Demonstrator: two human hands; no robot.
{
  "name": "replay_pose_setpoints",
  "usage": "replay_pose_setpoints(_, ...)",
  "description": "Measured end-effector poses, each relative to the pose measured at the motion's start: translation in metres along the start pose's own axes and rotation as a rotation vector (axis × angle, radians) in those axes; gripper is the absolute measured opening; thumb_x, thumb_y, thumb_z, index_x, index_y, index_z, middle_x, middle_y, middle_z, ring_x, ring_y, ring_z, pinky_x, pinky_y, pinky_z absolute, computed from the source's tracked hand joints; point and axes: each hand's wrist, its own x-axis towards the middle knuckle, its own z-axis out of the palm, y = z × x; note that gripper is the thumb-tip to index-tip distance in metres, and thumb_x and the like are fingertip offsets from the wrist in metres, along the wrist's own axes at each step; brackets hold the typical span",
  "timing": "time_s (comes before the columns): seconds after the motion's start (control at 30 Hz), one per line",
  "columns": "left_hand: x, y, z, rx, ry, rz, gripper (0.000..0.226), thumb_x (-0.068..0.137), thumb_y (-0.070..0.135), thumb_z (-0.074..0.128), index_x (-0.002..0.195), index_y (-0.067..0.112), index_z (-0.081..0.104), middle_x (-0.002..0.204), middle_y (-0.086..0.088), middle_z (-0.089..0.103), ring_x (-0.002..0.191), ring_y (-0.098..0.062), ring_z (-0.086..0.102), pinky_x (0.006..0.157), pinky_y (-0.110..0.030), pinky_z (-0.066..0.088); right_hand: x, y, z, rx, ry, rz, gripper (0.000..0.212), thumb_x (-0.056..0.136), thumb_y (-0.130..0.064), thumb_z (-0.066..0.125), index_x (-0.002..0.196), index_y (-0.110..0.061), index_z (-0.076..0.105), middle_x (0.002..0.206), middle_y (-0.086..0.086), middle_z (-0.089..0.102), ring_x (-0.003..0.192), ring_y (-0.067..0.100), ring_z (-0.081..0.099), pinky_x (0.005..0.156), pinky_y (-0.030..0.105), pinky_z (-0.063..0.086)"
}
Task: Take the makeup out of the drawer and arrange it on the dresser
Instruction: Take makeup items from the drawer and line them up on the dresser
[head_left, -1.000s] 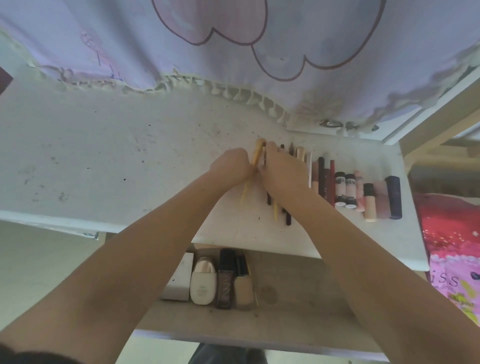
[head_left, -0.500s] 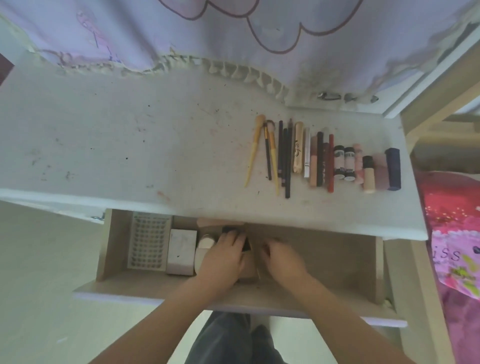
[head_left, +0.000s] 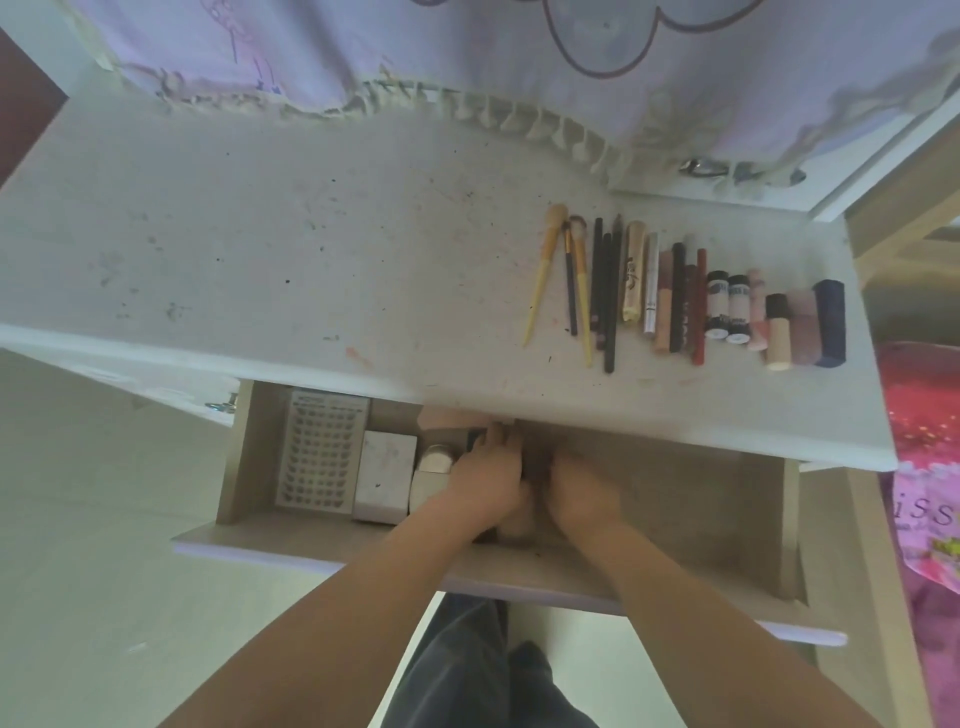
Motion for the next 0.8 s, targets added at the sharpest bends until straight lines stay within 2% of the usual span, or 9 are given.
replay_pose_setpoints(0.1, -0.002, -0.001, 0.007, -0.203, 0.013, 0.005, 0.052, 0.087, 0.021, 0.055, 0.133, 0.007, 0.037, 0.136, -0.016, 0.038, 0.123, -0.033, 0.04, 0.094, -0.041, 0.043, -0.005, 0.013, -0.001, -0.054, -0.01, 0.032, 0.028, 0.094, -0.013, 0.043, 0.12, -0.012, 0.052, 0.115, 0.009, 0.064, 0.105, 0.027, 0.064, 0.081, 0.036, 0.052)
replay_pose_setpoints(0.2, -0.011, 0.0, 0.015, -0.477, 0.017, 0.013, 0.037, 0.086, 0.022, 0.057, 0.118, 0.012, 0.042, 0.114, -0.013, 0.056, 0.103, -0.029, 0.055, 0.078, -0.032, 0.045, -0.015, 0.025, -0.007, -0.026, -0.017, 0.018, 0.026, 0.092, -0.024, 0.05, 0.115, -0.014, 0.054, 0.113, 0.008, 0.064, 0.103, 0.029, 0.063, 0.078, 0.034, 0.051)
replay_pose_setpoints(0.27, -0.021, -0.003, 0.023, -0.569, -0.025, 0.016, 0.034, 0.087, 0.032, 0.058, 0.113, 0.016, 0.041, 0.109, -0.009, 0.061, 0.096, -0.025, 0.06, 0.077, -0.03, 0.047, -0.027, 0.03, -0.013, -0.035, 0.016, -0.057, 0.026, 0.091, -0.032, 0.049, 0.112, -0.017, 0.054, 0.115, 0.006, 0.057, 0.101, 0.028, 0.06, 0.072, 0.032, 0.047)
replay_pose_setpoints(0.4, -0.037, -0.008, 0.028, -0.529, -0.056, 0.069, 0.034, 0.089, 0.041, 0.056, 0.113, 0.021, 0.044, 0.116, -0.003, 0.063, 0.101, -0.021, 0.061, 0.09, -0.035, 0.049, -0.056, 0.034, -0.038, 0.081, 0.137, -0.173, 0.008, 0.089, -0.032, 0.047, 0.09, -0.026, 0.042, 0.093, -0.002, 0.055, 0.076, 0.019, 0.054, 0.058, 0.027, 0.032)
replay_pose_setpoints(0.47, -0.039, -0.007, 0.024, -0.471, -0.062, 0.098, 0.034, 0.09, 0.041, 0.055, 0.115, 0.021, 0.044, 0.116, -0.003, 0.062, 0.1, -0.02, 0.06, 0.09, -0.036, 0.049, -0.063, 0.031, -0.059, 0.2, 0.152, -0.193, 0.011, 0.09, -0.029, 0.051, 0.086, -0.027, 0.04, 0.083, -0.006, 0.052, 0.066, 0.011, 0.049, 0.055, 0.022, 0.03)
replay_pose_setpoints(0.53, -0.043, -0.004, 0.017, -0.444, -0.064, 0.119, 0.035, 0.091, 0.041, 0.053, 0.117, 0.02, 0.043, 0.116, -0.003, 0.062, 0.1, -0.02, 0.06, 0.088, -0.034, 0.048, -0.067, 0.022, -0.083, 0.338, 0.191, -0.245, 0.009, 0.091, -0.024, 0.055, 0.091, -0.026, 0.047, 0.08, -0.01, 0.053, 0.065, 0.002, 0.05, 0.055, 0.013, 0.033)
replay_pose_setpoints(0.6, -0.051, -0.005, 0.009, -0.466, -0.057, 0.134, 0.035, 0.091, 0.037, 0.053, 0.121, 0.022, 0.042, 0.12, -0.001, 0.061, 0.103, -0.017, 0.059, 0.089, -0.028, 0.046, -0.068, 0.008, -0.11, 0.481, 0.252, -0.301, 0.014, 0.09, -0.021, 0.059, 0.1, -0.027, 0.05, 0.081, -0.015, 0.055, 0.069, 0.001, 0.055, 0.061, 0.01, 0.044)
replay_pose_setpoints(0.7, -0.072, -0.015, -0.019, -0.547, 0.028, 0.17, 0.041, 0.089, 0.03, 0.058, 0.127, 0.03, 0.043, 0.117, 0.009, 0.059, 0.105, -0.008, 0.056, 0.089, -0.02, 0.043, -0.057, -0.01, -0.152, 0.679, 0.363, -0.319, 0.026, 0.091, -0.018, 0.058, 0.109, -0.031, 0.044, 0.077, -0.014, 0.055, 0.072, -0.003, 0.055, 0.062, 0.004, 0.043)
replay_pose_setpoints(0.8, -0.084, -0.036, -0.071, -0.61, 0.138, 0.226, 0.036, 0.087, 0.026, 0.063, 0.114, 0.044, 0.046, 0.107, 0.023, 0.058, 0.101, 0.001, 0.058, 0.087, -0.019, 0.049, -0.023, -0.028, -0.186, 0.726, 0.392, -0.246, 0.03, 0.092, -0.016, 0.056, 0.118, -0.024, 0.044, 0.073, -0.008, 0.054, 0.061, 0.002, 0.054, 0.056, 0.01, 0.044)
